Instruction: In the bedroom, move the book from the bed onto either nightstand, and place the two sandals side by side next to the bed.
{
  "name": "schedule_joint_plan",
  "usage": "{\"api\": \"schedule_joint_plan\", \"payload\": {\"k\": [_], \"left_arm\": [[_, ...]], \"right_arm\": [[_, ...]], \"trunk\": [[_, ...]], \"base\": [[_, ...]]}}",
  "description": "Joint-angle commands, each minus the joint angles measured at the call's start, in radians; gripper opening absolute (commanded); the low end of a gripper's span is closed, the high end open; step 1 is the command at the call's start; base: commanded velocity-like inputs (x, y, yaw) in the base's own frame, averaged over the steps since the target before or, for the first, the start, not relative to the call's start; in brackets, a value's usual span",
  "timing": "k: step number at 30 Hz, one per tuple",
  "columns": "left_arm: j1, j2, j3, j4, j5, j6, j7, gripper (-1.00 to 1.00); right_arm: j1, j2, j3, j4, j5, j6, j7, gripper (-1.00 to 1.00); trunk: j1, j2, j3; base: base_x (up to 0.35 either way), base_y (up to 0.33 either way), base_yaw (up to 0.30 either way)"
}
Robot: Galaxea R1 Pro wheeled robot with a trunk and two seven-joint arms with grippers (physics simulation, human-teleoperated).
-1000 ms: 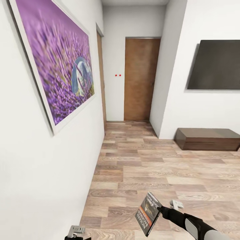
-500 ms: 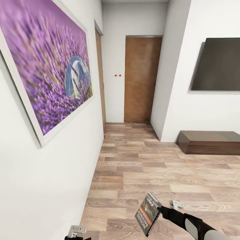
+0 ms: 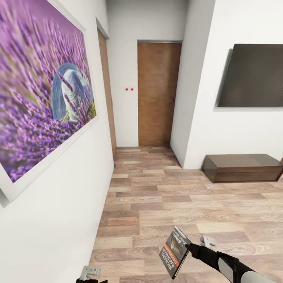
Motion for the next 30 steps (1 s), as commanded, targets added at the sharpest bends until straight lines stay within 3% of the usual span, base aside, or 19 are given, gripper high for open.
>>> {"api": "schedule_joint_plan", "payload": {"k": [1,18,30], "left_arm": [[-0.001,0.000,0.008,0.000,-0.011,-0.004,-0.002,1.00],[-0.001,0.000,0.008,0.000,-0.011,-0.004,-0.002,1.00],[-0.001,0.000,0.008,0.000,-0.011,-0.004,-0.002,1.00]], "right_arm": [[-0.001,-0.001,0.004,-0.002,-0.012,0.007,0.002,-1.00],[-0.001,-0.001,0.004,-0.002,-0.012,0.006,0.001,-1.00],[-0.001,-0.001,0.004,-0.002,-0.012,0.007,0.002,-1.00]], "trunk": [[0.001,-0.002,-0.002],[0.001,-0.002,-0.002],[0.001,-0.002,-0.002]], "base": [[0.328,0.000,-0.016],[0.328,0.000,-0.002],[0.328,0.000,-0.175]]}}
